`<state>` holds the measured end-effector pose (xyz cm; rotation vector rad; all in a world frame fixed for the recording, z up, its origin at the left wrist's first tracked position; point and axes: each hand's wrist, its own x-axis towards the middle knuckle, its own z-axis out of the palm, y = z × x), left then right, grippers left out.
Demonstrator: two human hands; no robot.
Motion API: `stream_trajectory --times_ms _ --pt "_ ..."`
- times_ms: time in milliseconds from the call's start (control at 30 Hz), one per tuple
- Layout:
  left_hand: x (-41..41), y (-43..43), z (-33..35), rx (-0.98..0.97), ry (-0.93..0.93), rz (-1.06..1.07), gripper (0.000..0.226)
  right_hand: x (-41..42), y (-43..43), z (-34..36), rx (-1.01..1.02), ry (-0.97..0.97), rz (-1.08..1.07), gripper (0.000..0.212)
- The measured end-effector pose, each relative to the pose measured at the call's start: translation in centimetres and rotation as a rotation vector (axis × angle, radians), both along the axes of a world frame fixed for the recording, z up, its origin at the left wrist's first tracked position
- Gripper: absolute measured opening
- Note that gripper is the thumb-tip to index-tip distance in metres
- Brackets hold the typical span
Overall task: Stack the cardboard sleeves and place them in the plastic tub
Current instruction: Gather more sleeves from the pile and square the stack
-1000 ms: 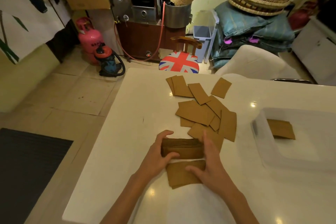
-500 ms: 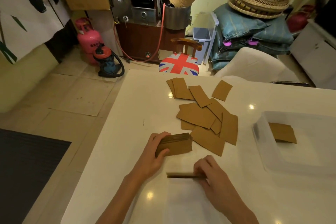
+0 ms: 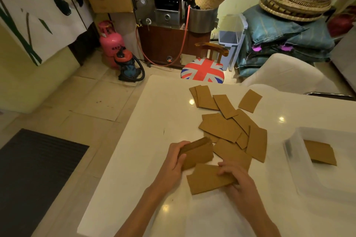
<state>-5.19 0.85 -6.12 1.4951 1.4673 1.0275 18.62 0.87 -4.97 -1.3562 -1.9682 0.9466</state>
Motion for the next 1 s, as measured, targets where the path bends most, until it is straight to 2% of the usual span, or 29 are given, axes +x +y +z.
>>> stream_trajectory --times_ms 67,133,200,267,333,367,433,467,500,567,633,667,733,833,1000 --pt "0.3 0.2 0.3 0.026 0.009 -0.031 0.032 1.3 0.8 0.8 -0.085 -0.039 0.043 0.046" --pt "0.9 -0.2 0.8 0.075 -0.005 -0.103 0.033 1.1 1.4 1.9 -0.197 -0.145 0.050 0.027" --pt "1.6 -0.4 0.9 0.049 -0.052 -0.160 0.033 0.1 1.8 2.5 -0.222 -0.184 -0.053 0.024" --pt "2.2 -0.2 1.1 0.015 -0.065 -0.182 0.036 -0.9 2.2 2.5 -0.215 -0.100 -0.184 0.034" --pt "1.6 0.2 0.3 0.051 0.099 -0.146 0.059 -1.8 2.2 2.2 -0.155 -0.056 -0.293 0.049" --pt "1.4 0.3 -0.3 0.022 0.140 -0.115 0.062 -2.1 2.0 1.6 -0.103 -0.075 -0.316 0.065" --pt "2.2 -0.3 1.1 0.013 0.076 -0.147 0.033 -2.6 1.4 1.0 -0.074 -0.086 -0.274 0.088" --pt "2.6 -0.5 1.6 -0.007 0.012 -0.145 0.030 -3.0 1.0 0.9 -0.138 -0.040 -0.235 0.091" --pt "2.8 -0.6 1.4 0.016 -0.016 -0.144 0.036 -3.3 0.4 1.0 -0.230 0.050 -0.199 0.090" --pt "2.6 -0.7 0.7 0.083 -0.003 -0.157 0.043 -3.7 -0.5 1.3 -0.353 0.291 -0.216 0.080" --pt "2.7 -0.8 0.6 0.074 0.003 -0.138 0.051 -4.4 -0.8 1.9 -0.337 0.497 -0.378 0.057" --pt "2.8 -0.8 0.6 0.051 -0.006 -0.125 0.058 -4.8 -0.6 1.9 -0.300 0.536 -0.466 0.045" --pt "2.9 -1.2 0.7 0.024 -0.063 -0.084 0.068 -5.8 0.0 1.9 -0.243 0.545 -0.557 0.033" --pt "3.0 -1.0 0.9 -0.033 -0.165 -0.012 0.075 -6.7 0.4 1.2 -0.176 0.492 -0.531 0.036" --pt "2.7 -1.9 1.0 0.020 -0.079 -0.047 0.064 -6.6 -0.6 0.7 -0.156 0.480 -0.498 0.041"
